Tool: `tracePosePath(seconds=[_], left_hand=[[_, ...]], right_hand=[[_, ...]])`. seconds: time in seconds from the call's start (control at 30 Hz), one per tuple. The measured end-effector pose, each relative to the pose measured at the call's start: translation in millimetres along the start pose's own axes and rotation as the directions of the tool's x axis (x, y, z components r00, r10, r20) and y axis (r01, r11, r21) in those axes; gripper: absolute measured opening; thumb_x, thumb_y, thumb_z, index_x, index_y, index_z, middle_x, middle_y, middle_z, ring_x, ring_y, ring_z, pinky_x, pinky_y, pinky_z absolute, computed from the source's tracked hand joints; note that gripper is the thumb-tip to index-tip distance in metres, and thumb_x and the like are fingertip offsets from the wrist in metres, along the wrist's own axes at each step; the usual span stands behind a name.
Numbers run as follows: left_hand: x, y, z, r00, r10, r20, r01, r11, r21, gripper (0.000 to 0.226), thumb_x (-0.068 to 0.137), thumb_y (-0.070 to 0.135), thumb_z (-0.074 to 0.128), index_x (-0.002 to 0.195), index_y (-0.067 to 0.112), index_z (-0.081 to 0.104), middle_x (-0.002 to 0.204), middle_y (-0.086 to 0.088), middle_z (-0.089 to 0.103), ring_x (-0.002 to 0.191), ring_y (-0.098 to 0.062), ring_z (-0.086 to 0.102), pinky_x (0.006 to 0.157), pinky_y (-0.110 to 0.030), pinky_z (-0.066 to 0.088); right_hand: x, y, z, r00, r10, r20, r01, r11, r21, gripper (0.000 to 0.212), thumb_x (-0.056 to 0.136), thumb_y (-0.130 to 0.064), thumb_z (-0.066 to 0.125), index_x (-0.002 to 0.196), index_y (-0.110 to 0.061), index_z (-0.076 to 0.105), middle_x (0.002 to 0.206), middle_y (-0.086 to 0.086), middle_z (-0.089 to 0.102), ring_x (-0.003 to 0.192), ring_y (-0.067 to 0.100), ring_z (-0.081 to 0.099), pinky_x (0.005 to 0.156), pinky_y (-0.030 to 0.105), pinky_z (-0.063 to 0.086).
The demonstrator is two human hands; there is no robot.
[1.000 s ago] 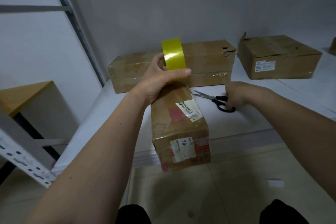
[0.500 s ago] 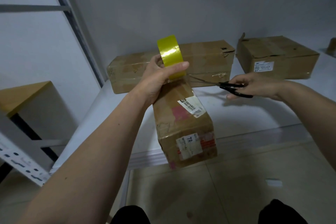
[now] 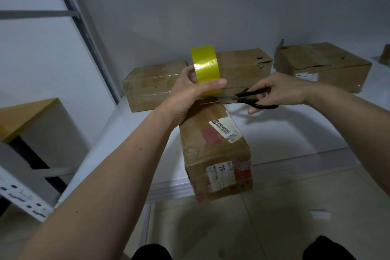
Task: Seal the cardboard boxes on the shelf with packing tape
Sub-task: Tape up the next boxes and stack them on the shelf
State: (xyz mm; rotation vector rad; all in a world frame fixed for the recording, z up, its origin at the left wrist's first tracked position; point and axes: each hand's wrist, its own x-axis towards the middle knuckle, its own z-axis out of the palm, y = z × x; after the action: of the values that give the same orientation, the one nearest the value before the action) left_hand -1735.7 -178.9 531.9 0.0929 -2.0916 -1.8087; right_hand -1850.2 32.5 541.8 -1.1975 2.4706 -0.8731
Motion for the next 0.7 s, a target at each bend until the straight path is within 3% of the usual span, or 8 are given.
tracePosePath(seconds=[0.2,0.3,0.4,0.5,0.63,0.7], left_hand=[[-1.2,2.4,1.7,1.0,0.002,-0.005,-0.001,1.0,0.016,0.106,0.047,0.039,0.091,0.138,0.008,0.045,0.119,-0.006,0.07,0.105,-0.02,0.069,0.092,-0.035,0.055],[-1.9,2.7,2.4,1.0,0.0,-0.013,0.0,1.0,0.017,0.108,0.047,0.041,0.091,0.139,0.008,0.044,0.12,-0.007,0.069,0.106,-0.02,0.069,0.089,-0.033,0.055],[-3.9,3.8,3.6,1.0,0.003,-0.017,-0.002,0.999,0.032,0.108,0.046,0.041,0.09,0.138,0.008,0.045,0.118,-0.005,0.069,0.104,-0.016,0.069,0.084,-0.028,0.055],[-6.0,4.8,3.9,1.0,0.006,-0.025,-0.005,0.999,0.043,0.108,0.045,0.042,0.09,0.138,0.008,0.045,0.115,-0.003,0.07,0.101,-0.014,0.07,0.081,-0.025,0.054],[-7.8,6.1,3.9,0.999,0.006,-0.035,-0.004,0.998,0.06,0.107,0.046,0.042,0.089,0.138,0.01,0.045,0.114,-0.001,0.071,0.101,-0.013,0.07,0.082,-0.026,0.055],[-9.1,6.8,6.0,0.999,0.008,-0.037,-0.004,0.996,0.086,0.104,0.048,0.041,0.09,0.137,0.012,0.045,0.114,0.0,0.071,0.1,-0.011,0.07,0.084,-0.027,0.055]], right_hand=[[3.0,-4.8,-3.7,1.0,0.016,-0.018,-0.017,0.997,-0.069,0.043,0.052,-0.049,0.081,0.091,-0.03,0.077,0.068,-0.011,0.064,0.073,0.01,0.055,0.062,0.022,0.038],[4.1,-4.2,-2.2,0.999,0.03,-0.035,-0.033,0.995,-0.096,0.03,0.059,-0.038,0.085,0.087,-0.028,0.078,0.054,-0.02,0.059,0.065,0.007,0.049,0.057,0.023,0.033],[5.1,-4.8,-0.9,0.997,0.011,-0.071,-0.022,0.989,-0.149,0.036,0.06,-0.035,0.085,0.092,-0.022,0.079,0.07,-0.004,0.067,0.067,0.008,0.05,0.058,0.024,0.035],[5.7,-6.8,-1.3,0.997,0.009,-0.081,-0.025,0.978,-0.205,0.034,0.062,-0.036,0.084,0.091,-0.02,0.078,0.069,-0.001,0.063,0.066,0.01,0.049,0.056,0.025,0.034],[6.6,-5.8,-1.2,0.999,-0.032,0.009,0.034,0.956,-0.293,0.049,0.052,-0.066,0.07,0.086,-0.03,0.072,0.073,0.0,0.058,0.072,0.017,0.05,0.059,0.027,0.034],[9.4,-5.3,0.2,0.999,-0.021,0.039,0.033,0.938,-0.345,0.055,0.047,-0.08,0.062,0.088,-0.043,0.061,0.087,-0.008,0.052,0.089,0.015,0.042,0.068,0.029,0.036]])
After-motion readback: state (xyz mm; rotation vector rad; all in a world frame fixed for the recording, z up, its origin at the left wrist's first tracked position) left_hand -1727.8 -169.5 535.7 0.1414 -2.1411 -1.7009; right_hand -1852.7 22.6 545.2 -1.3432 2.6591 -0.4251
